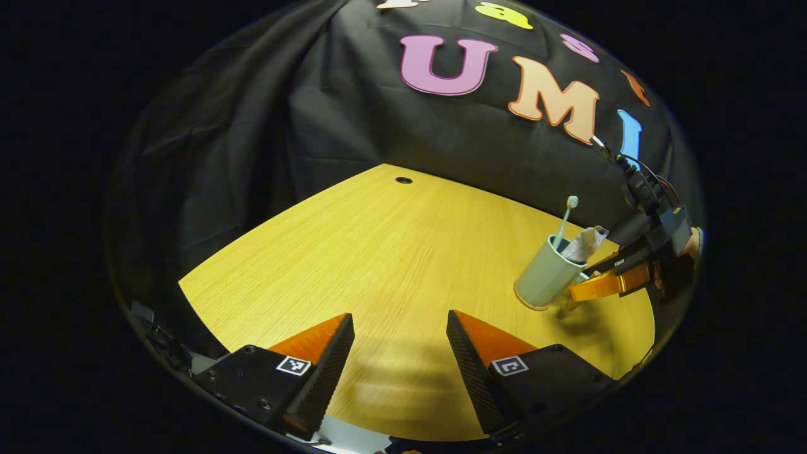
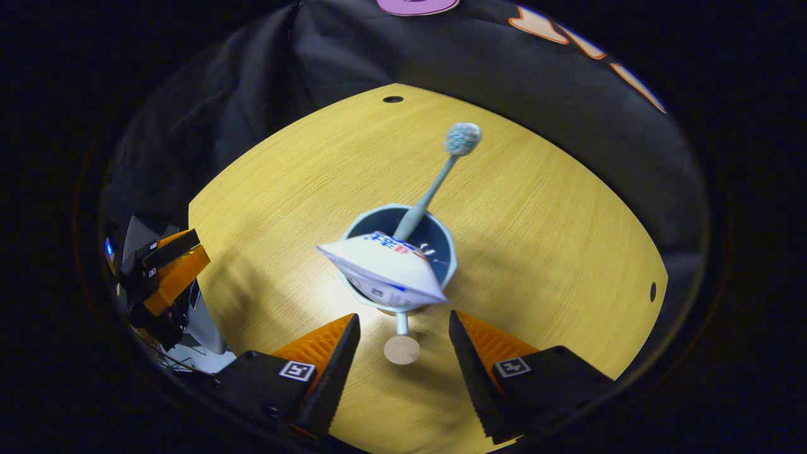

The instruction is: Put the toothbrush and toothpaste on the desktop into the cup, then pick up the cup and place it on the coaster on the desktop.

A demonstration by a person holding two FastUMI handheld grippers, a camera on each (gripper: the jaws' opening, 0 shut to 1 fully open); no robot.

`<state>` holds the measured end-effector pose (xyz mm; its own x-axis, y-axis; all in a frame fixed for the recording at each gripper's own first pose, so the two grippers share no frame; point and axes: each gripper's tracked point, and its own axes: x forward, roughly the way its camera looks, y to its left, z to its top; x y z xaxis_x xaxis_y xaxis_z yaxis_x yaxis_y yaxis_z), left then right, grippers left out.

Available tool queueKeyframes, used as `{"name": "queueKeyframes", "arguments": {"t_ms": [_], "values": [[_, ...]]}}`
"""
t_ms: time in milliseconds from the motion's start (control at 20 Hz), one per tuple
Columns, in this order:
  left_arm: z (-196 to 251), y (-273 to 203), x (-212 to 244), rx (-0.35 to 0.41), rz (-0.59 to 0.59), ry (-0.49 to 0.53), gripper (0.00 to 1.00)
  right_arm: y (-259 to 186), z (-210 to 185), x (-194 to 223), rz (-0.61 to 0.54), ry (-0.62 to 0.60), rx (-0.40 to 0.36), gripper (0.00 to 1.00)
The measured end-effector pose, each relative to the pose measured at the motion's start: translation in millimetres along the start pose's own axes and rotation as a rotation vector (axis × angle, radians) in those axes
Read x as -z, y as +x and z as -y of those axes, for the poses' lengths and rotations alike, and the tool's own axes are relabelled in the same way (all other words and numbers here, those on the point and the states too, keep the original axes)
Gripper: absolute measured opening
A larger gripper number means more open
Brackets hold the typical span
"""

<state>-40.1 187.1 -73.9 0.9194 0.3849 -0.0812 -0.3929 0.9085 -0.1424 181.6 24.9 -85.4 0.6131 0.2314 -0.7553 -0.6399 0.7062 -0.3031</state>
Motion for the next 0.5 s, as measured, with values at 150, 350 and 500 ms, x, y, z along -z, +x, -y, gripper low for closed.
{"name": "queueKeyframes", "arguments": {"t_ms": [150, 350, 500], "values": [[24, 2, -2, 0.052, -0.005, 0.042, 0.88, -14, 23, 31, 0.025, 0.083, 0.057, 1.0], [60, 13, -4, 0.123, -0.031, 0.087, 0.88, -41, 48, 71, 0.106, 0.247, 0.107, 1.0], [87, 17, -5, 0.171, -0.058, 0.103, 0.88, -60, 67, 103, 0.17, 0.36, 0.176, 1.0]]}}
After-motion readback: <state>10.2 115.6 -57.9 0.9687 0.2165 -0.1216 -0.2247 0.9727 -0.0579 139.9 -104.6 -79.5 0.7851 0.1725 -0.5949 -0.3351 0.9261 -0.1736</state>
